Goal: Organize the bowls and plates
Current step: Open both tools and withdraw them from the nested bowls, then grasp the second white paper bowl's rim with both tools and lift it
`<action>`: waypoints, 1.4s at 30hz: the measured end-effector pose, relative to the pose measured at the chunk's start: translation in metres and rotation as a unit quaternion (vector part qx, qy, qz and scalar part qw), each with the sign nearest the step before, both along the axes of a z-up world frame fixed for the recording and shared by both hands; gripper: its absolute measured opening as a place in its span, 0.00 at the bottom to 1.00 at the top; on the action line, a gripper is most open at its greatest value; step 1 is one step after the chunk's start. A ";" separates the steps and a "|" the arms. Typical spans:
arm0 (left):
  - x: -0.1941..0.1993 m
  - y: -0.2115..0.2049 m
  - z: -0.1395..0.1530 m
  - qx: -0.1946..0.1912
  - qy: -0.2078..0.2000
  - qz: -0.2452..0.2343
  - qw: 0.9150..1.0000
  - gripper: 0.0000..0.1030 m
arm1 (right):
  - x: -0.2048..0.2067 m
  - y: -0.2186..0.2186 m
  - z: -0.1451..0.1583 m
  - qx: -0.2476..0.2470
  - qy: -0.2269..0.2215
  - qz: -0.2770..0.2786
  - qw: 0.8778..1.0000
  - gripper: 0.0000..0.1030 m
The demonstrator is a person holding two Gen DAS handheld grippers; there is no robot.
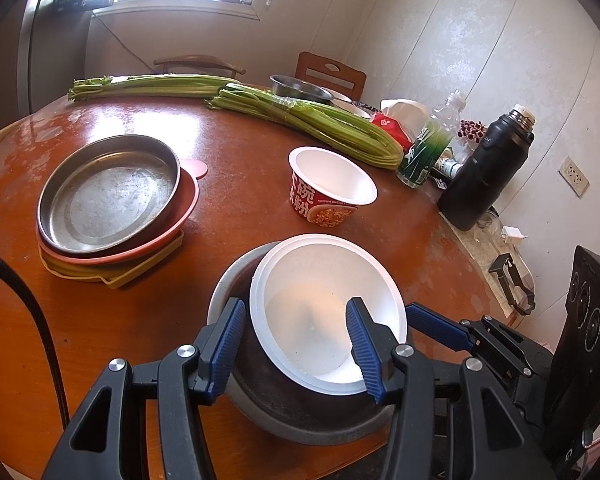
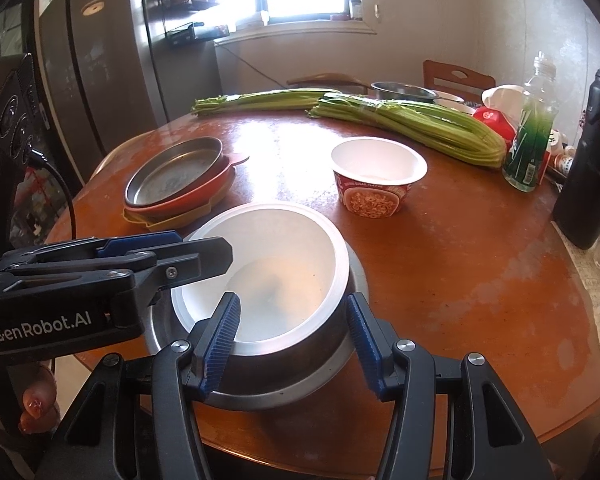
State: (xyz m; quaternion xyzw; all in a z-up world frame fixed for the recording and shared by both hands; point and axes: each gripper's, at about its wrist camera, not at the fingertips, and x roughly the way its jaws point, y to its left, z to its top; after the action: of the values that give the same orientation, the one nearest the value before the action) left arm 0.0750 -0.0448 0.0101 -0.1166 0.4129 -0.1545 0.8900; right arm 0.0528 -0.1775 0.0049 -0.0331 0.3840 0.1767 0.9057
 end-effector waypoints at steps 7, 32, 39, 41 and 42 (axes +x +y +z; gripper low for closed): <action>-0.005 0.003 0.007 -0.002 -0.015 0.007 1.000 0.51 | 0.002 -0.012 0.007 0.014 -0.009 -0.010 1.000 0.57; 0.054 -0.019 0.021 0.018 0.003 0.007 1.000 0.51 | 0.080 -0.056 0.035 0.033 -0.004 -0.067 0.997 0.59; 0.092 -0.024 0.029 0.027 0.018 0.002 0.999 0.51 | 0.121 -0.061 0.045 0.021 0.004 -0.074 0.997 0.59; 0.102 -0.025 0.029 0.027 0.025 0.000 0.999 0.51 | 0.131 -0.062 0.046 0.021 0.006 -0.075 0.997 0.59; 0.107 -0.025 0.029 0.026 0.027 0.000 0.999 0.51 | 0.136 -0.062 0.046 0.021 0.007 -0.074 0.997 0.59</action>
State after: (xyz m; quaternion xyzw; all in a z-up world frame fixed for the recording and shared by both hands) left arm 0.1820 -0.0694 0.0387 -0.0971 0.4410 -0.1404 0.8811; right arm 0.1893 -0.2394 0.0509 0.0153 0.3880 0.1174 0.9140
